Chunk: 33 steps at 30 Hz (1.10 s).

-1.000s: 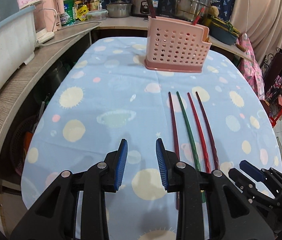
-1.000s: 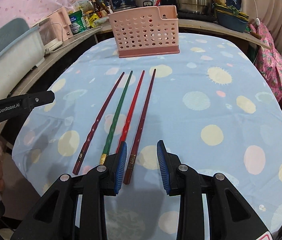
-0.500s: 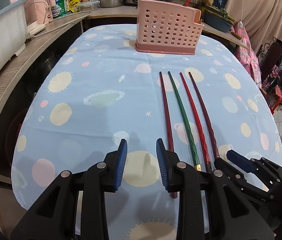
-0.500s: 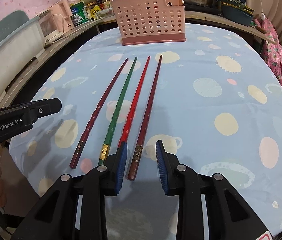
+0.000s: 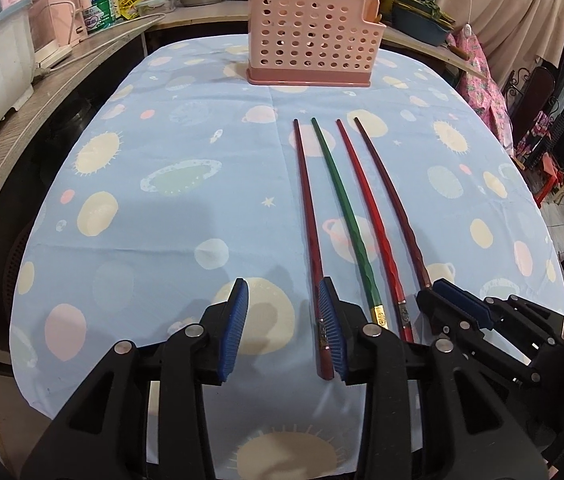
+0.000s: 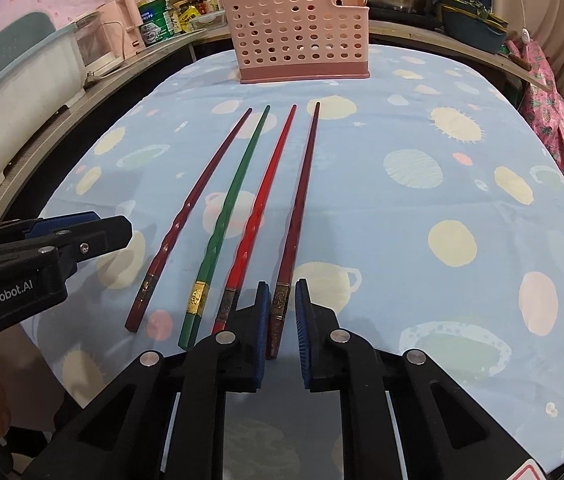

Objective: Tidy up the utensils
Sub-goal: 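Grasp a dark red chopstick with the right tool while the left tool grasps another dark red one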

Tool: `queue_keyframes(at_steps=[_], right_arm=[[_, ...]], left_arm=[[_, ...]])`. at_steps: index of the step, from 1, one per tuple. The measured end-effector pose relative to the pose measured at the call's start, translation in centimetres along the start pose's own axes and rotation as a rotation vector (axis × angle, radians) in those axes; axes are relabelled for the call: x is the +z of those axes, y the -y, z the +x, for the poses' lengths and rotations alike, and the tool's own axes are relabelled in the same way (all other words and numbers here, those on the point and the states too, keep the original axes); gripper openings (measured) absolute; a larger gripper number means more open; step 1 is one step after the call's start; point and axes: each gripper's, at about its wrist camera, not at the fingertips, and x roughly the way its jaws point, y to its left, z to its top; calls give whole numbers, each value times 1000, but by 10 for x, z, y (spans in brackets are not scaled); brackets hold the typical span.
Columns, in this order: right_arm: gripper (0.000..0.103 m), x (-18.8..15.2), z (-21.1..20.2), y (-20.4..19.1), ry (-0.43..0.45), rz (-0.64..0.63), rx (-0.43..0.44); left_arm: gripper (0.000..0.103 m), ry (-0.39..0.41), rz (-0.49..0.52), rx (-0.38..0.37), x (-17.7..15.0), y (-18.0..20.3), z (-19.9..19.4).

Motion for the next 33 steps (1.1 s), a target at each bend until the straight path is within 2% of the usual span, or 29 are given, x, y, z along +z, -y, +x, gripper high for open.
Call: queue_keyframes(at_steps=[5,9,24,29,33], right_arm=[[8,-1,-1,5,2,14,-6],[7,-1,-1,8,3,23,-7],[7,-2,-3,10,4,37,-5],[7,-2,-3,10,4,37,-6],[7,-1,-3,11,4,39,-5]], left_arm=[[37,-16,4,-11,-3,3,3],[43,-31,8,-21,-7,5,5],[42,-98,5,-49,-15,7,19],[38,-103,6,-45,-16,7,20],[29,-104,11,-47,-17,8,20]])
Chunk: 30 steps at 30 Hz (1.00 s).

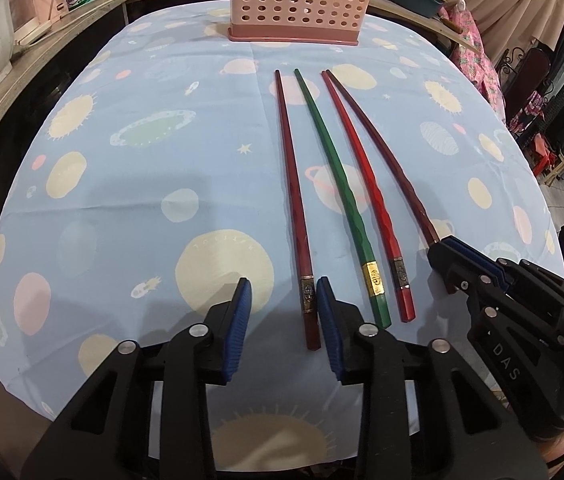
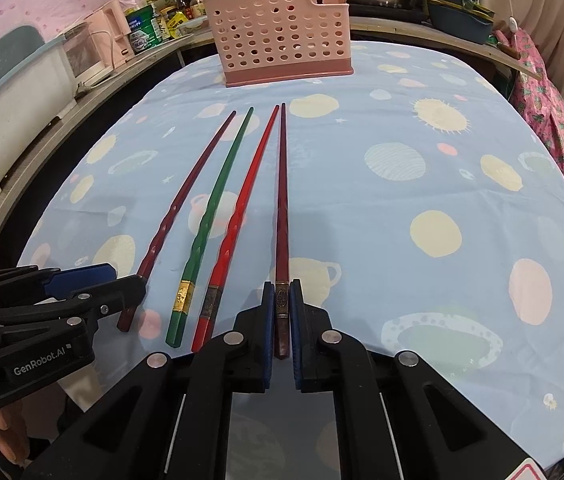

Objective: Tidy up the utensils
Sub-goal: 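Grasp a dark red chopstick with the right tool while the left tool grasps another dark red one, then lift both dark red chopsticks and carry them over the pink basket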

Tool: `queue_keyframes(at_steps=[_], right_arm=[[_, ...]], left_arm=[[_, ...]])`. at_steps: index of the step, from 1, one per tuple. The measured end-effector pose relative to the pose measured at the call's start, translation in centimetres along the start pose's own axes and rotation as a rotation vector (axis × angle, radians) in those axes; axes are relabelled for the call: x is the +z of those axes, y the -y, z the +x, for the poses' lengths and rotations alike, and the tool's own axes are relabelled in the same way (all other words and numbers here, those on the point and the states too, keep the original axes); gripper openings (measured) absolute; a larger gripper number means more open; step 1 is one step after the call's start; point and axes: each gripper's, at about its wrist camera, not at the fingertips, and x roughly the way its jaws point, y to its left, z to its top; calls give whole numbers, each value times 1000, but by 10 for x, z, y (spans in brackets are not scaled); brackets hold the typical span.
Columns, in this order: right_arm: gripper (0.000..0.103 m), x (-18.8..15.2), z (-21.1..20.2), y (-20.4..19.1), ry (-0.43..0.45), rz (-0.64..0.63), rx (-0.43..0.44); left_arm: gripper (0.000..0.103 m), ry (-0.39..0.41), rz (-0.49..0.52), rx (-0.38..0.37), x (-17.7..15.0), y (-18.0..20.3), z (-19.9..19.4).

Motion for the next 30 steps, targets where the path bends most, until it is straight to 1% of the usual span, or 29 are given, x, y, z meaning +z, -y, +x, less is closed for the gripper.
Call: queue_keyframes(at_steps=[1,6,8,14,17,23,30], right_arm=[[7,0,0,0,0,0,0],[7,0,-1,3,1,6,-1],[7,0,-1,4,0,9,-1],[7,2,-6,6,10,15,-2],[7,4,-11,8,23,23,0],[7,19,-33,13,85,45,8],[7,51,-63,26,171,88,21]], left_arm=[[27,-1,2,0,0,0,0],[10,-8,7,-4,0,0,0],[7,-11,4,-10,0,0,0],[7,-15,0,-14,1,-1,0],[7,-5,-8,-11,2,-2,-5],[7,40,-21,-14,14,-6,-22],[7,118,-37,-20,36,-12,-51]])
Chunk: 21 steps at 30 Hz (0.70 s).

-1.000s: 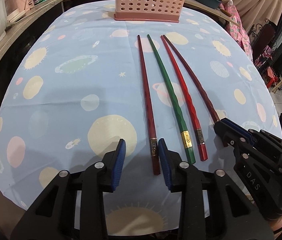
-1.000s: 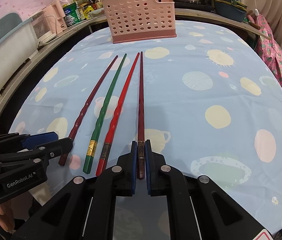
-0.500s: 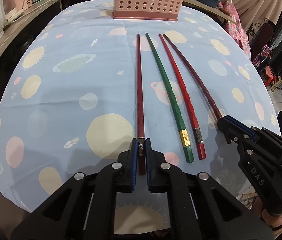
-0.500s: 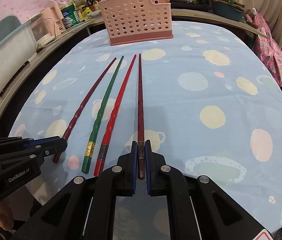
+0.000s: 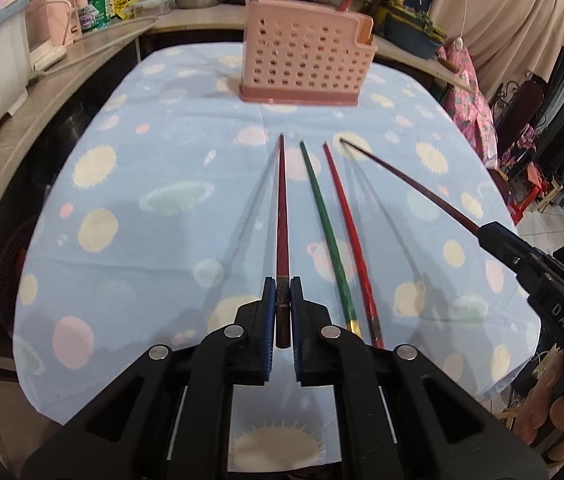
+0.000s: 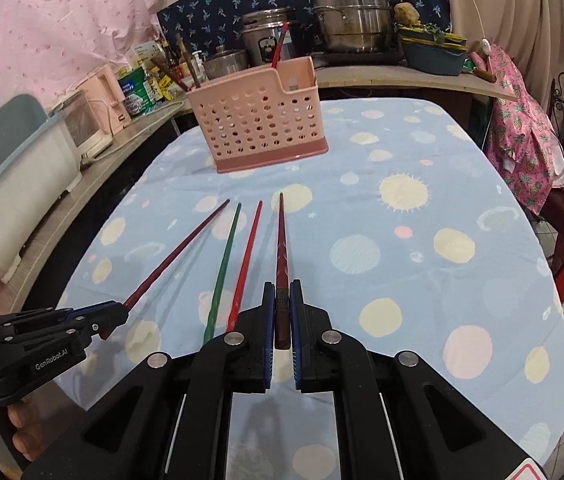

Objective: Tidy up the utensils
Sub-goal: 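Lift both dark red chopsticks and carry them over the pink basket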

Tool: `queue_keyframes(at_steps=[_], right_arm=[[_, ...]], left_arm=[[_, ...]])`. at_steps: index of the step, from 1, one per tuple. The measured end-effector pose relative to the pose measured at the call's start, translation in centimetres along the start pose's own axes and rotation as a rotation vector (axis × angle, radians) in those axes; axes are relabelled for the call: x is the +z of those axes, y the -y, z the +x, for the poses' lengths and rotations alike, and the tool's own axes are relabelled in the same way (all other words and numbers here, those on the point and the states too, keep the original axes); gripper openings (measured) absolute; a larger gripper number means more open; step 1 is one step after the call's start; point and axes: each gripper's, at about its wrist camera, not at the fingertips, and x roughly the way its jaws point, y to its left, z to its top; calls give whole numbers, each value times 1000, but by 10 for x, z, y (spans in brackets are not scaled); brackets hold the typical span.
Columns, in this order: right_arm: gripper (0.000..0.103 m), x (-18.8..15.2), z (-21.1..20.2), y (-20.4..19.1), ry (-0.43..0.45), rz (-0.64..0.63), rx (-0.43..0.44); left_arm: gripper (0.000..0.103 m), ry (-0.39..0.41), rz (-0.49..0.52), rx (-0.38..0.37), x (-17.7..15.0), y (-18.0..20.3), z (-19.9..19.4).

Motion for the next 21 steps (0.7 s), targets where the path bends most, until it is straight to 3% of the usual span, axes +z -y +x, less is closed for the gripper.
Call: queue_keyframes(at_steps=[21], right_arm=[[7,122,-24,24,217,51,7]], left_arm=[[7,283,-11,56,141,-11,-58]])
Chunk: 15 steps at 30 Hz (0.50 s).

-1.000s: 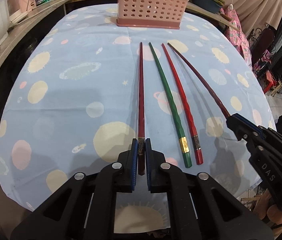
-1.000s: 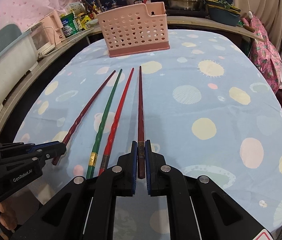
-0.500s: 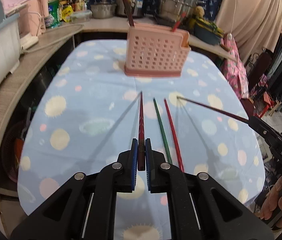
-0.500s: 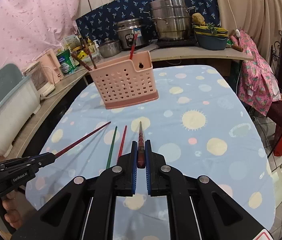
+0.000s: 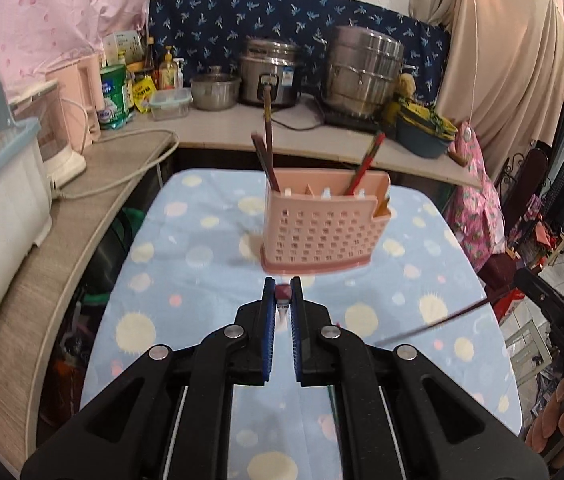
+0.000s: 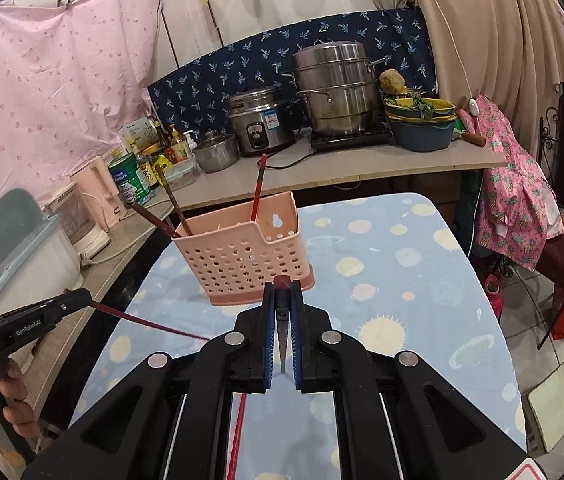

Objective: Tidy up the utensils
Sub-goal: 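Lift both dark red chopsticks and carry them over the pink basket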

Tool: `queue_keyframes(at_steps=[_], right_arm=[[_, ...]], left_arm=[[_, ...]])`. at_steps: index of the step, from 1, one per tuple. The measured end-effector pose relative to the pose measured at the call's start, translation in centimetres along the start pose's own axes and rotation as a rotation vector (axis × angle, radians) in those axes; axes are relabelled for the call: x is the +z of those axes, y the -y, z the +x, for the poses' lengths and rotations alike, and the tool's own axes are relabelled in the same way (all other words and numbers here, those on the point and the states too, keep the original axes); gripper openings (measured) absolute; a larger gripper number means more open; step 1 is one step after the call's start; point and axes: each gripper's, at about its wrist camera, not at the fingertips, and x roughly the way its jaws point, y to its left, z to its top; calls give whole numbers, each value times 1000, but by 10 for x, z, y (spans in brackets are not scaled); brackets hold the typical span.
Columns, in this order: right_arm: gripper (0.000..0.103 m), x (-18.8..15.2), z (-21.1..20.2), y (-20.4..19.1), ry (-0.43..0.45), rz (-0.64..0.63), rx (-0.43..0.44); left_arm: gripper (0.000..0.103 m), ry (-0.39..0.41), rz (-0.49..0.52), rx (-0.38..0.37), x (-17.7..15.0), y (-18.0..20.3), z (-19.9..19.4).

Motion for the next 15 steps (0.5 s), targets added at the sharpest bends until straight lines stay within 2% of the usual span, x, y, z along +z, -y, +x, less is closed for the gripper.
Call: queue_keyframes(at_steps=[6,15], right_arm=[[7,36,7,4,50,44,35],[7,108,-1,-12,201,56,102]], left_arm=[[7,61,-24,-10,43,3,-1],[7,212,-75,-70,113,11,-31]])
